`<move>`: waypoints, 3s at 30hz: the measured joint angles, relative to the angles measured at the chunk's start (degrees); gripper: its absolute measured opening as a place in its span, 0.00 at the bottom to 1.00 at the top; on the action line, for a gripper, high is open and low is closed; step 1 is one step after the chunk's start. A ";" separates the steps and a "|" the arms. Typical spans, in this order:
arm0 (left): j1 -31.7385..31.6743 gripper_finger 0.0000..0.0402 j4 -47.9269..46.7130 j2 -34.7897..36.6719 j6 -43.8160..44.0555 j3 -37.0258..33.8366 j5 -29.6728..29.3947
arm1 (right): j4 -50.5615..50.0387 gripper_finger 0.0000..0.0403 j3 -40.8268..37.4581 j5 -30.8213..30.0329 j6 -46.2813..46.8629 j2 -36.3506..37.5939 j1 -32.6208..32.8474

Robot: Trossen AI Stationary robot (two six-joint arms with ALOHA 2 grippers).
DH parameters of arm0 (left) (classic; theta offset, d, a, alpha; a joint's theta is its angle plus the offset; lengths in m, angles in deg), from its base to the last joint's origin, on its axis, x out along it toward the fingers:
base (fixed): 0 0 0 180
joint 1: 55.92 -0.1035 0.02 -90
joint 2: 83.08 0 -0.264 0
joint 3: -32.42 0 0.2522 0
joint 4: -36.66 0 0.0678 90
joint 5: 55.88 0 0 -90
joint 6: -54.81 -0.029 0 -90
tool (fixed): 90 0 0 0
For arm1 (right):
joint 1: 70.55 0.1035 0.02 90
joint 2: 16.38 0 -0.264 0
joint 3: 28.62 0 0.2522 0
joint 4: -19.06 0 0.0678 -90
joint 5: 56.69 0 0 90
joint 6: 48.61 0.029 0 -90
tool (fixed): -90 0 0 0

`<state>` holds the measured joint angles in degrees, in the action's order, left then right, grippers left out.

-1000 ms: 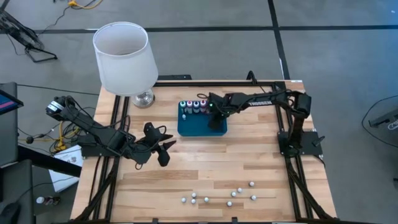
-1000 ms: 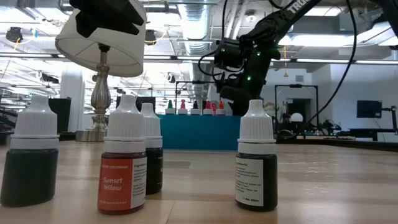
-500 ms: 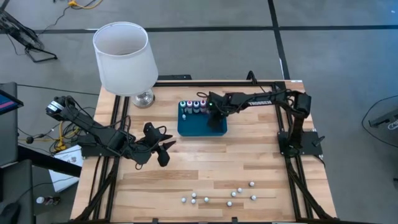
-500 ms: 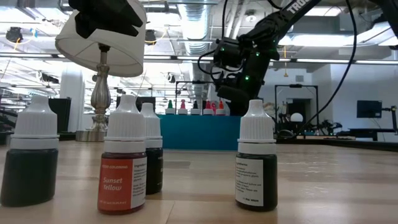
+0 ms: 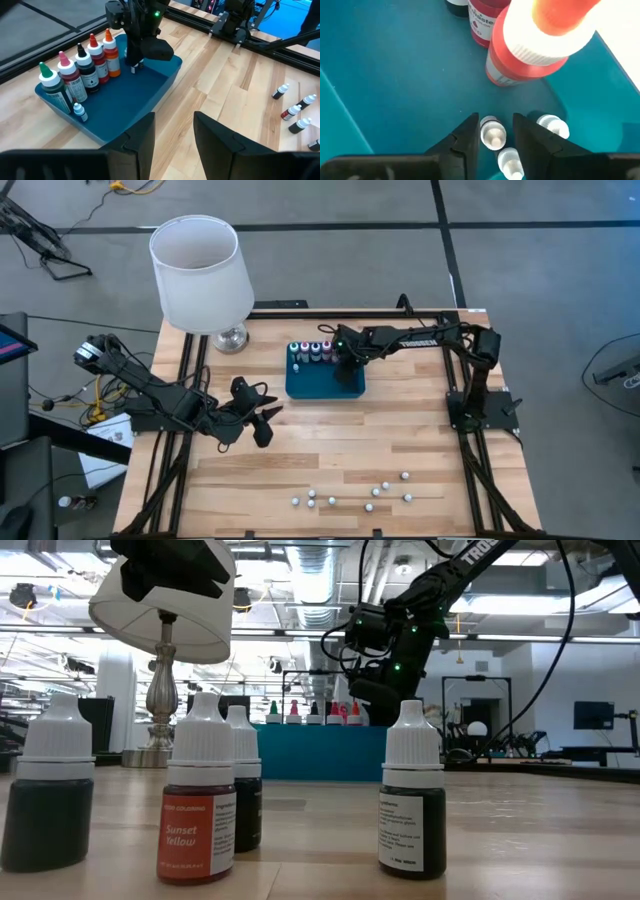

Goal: Pick & Place food coloring
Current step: Put the top small red food coloring bottle into the bin, then put the small black food coloring bottle into the bin

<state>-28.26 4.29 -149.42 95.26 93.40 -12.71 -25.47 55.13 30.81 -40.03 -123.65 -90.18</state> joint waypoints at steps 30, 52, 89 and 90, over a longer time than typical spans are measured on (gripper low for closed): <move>0.07 0.31 0.37 0.00 0.11 0.00 19.23 | -13.49 0.32 1.07 0.94 -10.18 22.09 8.21; 9.47 0.31 19.64 -20.46 5.86 5.57 32.91 | -24.11 0.30 -10.32 7.10 -3.28 46.75 35.78; 10.29 0.31 6.10 -41.64 -4.45 19.80 37.57 | -19.30 0.30 -25.53 0.85 17.99 52.65 53.37; 10.29 0.31 6.06 -41.64 -4.76 19.80 37.49 | -19.34 0.30 -25.53 0.83 18.01 52.63 53.37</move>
<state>-17.96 10.35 -191.06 90.50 113.20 24.78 -44.80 29.60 31.64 -22.02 -71.01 -36.81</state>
